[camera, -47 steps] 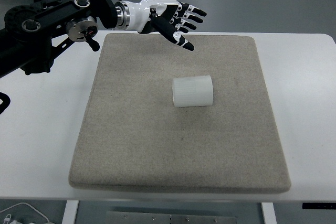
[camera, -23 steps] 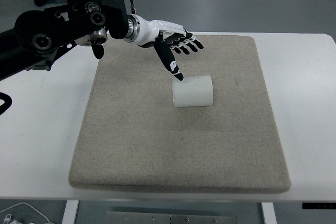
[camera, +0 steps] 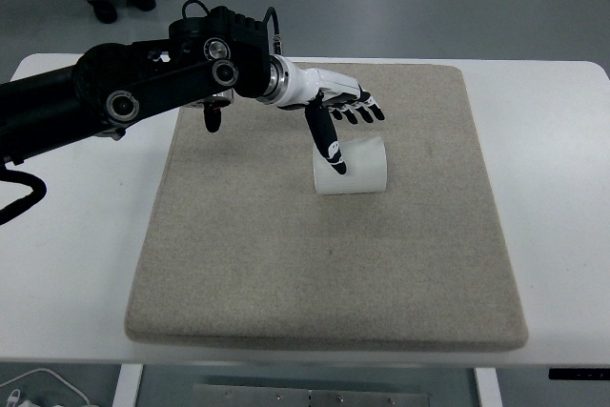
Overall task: Flip white cup upright
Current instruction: 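Lower the left hand onto the cup and wrap fingers around it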
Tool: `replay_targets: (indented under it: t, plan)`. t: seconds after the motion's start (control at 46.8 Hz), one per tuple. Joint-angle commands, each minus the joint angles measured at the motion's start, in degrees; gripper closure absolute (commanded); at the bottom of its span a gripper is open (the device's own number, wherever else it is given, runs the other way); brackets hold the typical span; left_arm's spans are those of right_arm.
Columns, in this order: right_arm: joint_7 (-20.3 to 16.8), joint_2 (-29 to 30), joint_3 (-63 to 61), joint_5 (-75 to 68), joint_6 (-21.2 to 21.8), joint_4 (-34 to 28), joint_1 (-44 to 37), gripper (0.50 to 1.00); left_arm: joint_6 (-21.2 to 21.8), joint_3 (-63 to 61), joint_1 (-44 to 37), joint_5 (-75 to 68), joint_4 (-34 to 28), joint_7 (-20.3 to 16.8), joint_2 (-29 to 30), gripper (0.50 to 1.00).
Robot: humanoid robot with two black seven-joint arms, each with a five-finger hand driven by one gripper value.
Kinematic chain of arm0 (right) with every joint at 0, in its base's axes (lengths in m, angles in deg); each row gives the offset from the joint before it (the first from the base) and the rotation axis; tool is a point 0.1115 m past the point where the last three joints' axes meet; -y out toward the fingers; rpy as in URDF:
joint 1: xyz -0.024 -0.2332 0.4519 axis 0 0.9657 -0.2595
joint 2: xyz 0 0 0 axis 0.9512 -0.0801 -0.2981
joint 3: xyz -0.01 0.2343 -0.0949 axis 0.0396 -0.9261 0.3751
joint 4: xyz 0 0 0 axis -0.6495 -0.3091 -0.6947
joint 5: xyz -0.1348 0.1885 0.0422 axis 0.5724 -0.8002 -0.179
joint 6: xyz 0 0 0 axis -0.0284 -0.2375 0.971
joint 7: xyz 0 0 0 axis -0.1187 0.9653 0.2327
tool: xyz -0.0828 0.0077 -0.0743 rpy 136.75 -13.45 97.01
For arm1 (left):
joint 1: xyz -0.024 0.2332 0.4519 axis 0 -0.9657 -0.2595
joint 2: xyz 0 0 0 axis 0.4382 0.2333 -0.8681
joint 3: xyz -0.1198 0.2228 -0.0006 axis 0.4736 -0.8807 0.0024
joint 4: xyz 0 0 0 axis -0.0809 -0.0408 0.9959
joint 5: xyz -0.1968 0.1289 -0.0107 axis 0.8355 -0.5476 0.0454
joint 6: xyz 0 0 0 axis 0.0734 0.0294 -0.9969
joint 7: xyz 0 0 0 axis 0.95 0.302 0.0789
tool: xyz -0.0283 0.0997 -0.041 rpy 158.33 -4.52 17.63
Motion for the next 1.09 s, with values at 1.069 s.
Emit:
replay_targets:
  t: [1.069]
  plan:
    - [-0.1,0.0,0.0,0.0,0.0,-0.7,0.2,0.57,2.6,-3.4,-1.0,-1.9,-7.0,-0.2,-7.5,0.527]
